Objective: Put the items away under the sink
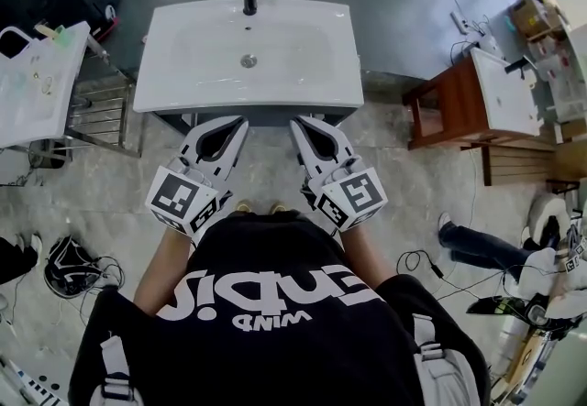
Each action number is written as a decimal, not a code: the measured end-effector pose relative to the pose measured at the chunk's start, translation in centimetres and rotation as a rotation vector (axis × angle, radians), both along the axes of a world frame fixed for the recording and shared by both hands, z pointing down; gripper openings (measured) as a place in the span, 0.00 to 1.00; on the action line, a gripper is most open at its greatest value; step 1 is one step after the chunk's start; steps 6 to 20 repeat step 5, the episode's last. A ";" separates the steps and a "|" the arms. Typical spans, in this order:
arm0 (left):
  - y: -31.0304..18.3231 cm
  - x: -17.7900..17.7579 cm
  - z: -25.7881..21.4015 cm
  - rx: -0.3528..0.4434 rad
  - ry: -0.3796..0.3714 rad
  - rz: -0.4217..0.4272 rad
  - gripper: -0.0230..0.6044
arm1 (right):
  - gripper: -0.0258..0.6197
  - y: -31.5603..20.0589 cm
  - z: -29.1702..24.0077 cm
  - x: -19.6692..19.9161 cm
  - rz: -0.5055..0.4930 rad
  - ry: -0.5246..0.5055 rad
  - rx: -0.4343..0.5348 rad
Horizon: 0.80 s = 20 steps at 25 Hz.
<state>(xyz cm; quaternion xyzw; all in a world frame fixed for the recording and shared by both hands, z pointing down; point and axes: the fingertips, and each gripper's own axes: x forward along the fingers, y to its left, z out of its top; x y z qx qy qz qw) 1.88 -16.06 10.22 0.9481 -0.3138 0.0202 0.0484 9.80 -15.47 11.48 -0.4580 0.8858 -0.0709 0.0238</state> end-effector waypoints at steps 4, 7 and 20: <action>0.0 0.4 0.2 0.001 -0.011 0.003 0.07 | 0.07 -0.1 0.2 0.1 -0.008 0.000 -0.003; 0.0 0.4 0.3 0.002 -0.013 0.002 0.07 | 0.07 0.0 0.2 0.0 -0.010 0.001 -0.003; 0.0 0.4 0.3 0.002 -0.013 0.002 0.07 | 0.07 0.0 0.2 0.0 -0.010 0.001 -0.003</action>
